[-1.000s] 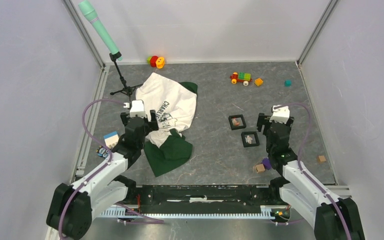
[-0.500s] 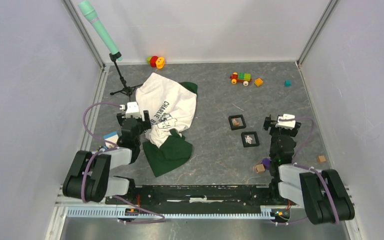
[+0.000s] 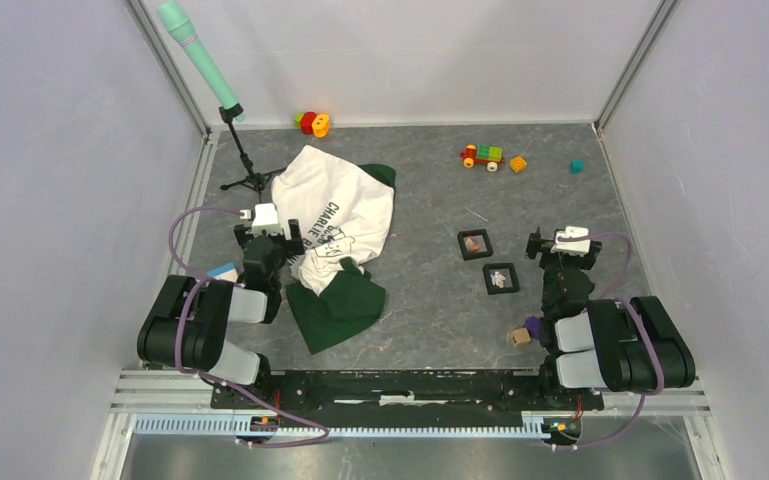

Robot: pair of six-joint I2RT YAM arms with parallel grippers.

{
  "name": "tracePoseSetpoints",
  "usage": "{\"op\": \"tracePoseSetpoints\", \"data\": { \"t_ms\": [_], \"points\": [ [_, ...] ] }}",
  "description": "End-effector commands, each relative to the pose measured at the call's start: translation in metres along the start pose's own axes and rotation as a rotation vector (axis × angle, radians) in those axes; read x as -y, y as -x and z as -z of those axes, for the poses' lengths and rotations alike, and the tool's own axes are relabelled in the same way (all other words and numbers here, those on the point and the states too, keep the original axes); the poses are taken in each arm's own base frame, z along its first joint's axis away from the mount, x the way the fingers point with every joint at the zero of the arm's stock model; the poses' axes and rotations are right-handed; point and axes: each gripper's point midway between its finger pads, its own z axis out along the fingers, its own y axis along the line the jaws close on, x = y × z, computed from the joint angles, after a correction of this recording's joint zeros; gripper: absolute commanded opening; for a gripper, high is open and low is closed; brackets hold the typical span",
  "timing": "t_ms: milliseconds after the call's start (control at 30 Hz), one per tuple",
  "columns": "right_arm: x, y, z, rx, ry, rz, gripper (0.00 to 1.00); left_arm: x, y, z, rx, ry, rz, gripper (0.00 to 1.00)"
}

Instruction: Remove the brooch from the garment

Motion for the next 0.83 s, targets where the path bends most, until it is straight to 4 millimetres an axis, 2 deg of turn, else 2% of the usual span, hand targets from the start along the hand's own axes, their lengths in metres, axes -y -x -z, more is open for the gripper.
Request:
{"op": "tracePoseSetpoints", "data": {
  "t_ms": [0, 300, 367, 433, 800],
  "points": [
    [-0.001, -0.035, 0.033, -0.093, 0.055, 0.047, 0.97, 0.000, 0.022, -0.004, 0.083, -0.006, -0.010, 1.00],
    [-0.003, -0.033, 0.033, -0.087, 0.070, 0.051, 0.98, -0.006, 0.022, -0.006, 0.075, 0.026, -0.001, 1.00],
    [-0.011, -0.034, 0.031, -0.091, 0.112, 0.071, 0.98, -0.006, 0.022, -0.005, 0.076, 0.027, -0.001, 1.00],
    [-0.026, -0.036, 0.027, -0.098, 0.203, 0.109, 0.98, -0.007, 0.023, -0.005, 0.080, 0.030, 0.001, 1.00],
    [-0.026, -0.035, 0.029, -0.091, 0.204, 0.103, 0.98, -0.006, 0.022, -0.005, 0.077, 0.025, -0.001, 1.00]
  ]
}}
